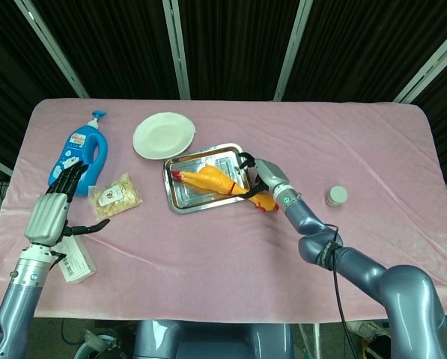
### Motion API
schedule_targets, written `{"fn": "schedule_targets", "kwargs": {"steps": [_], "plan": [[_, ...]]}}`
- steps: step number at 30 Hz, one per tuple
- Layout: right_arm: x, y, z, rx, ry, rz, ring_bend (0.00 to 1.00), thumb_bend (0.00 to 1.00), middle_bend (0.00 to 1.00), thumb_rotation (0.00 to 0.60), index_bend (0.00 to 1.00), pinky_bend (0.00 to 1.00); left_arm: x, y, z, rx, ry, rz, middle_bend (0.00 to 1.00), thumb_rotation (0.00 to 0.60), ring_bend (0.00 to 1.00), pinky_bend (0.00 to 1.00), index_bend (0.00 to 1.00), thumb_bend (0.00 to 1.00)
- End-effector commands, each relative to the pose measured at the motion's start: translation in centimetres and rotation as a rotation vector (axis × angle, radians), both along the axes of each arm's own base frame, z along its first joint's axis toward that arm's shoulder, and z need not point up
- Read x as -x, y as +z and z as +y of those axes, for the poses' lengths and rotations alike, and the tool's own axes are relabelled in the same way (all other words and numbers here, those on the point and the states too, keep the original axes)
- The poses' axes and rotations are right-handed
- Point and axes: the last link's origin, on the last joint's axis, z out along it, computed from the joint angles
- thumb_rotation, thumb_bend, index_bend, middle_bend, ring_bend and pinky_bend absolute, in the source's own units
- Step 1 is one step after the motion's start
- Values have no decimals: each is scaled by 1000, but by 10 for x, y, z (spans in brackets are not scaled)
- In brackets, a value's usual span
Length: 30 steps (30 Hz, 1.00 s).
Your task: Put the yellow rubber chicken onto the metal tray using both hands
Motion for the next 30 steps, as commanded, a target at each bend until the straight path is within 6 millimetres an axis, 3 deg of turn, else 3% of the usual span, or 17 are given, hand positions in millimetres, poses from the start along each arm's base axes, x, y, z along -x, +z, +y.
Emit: {"fn": "schedule_targets", "kwargs": {"steps": [1,5,8,11,14,21,30], "plan": [[2,7,1,18,8,-3,193,19,244,600,63,416,5,6,-1,-14,15,3,0,467,0,136,0,0],[15,39,8,100,24,-41,194,18,245,600,91,416,28,23,-10,-55,78,42,0,469,0,136,0,0],[23,55,14,147,42,-42,232,41,257,600,212,425,36,28,-12,-63,97,62,0,468,0,136,0,0],[37,77,25,220,66,-27,304,183,323,600,334,454,47,32,-17,-52,121,102,1,534,0,136,15,0],[61,104,46,318,107,37,330,232,357,600,382,466,62,41,-25,-44,167,172,16,598,0,136,67,2],[101,138,101,440,159,185,323,232,361,600,382,440,78,55,-47,-134,218,182,41,600,0,133,98,13],[145,156,169,513,133,302,118,233,263,600,196,172,89,52,-75,-152,234,211,43,600,0,127,99,14]]}}
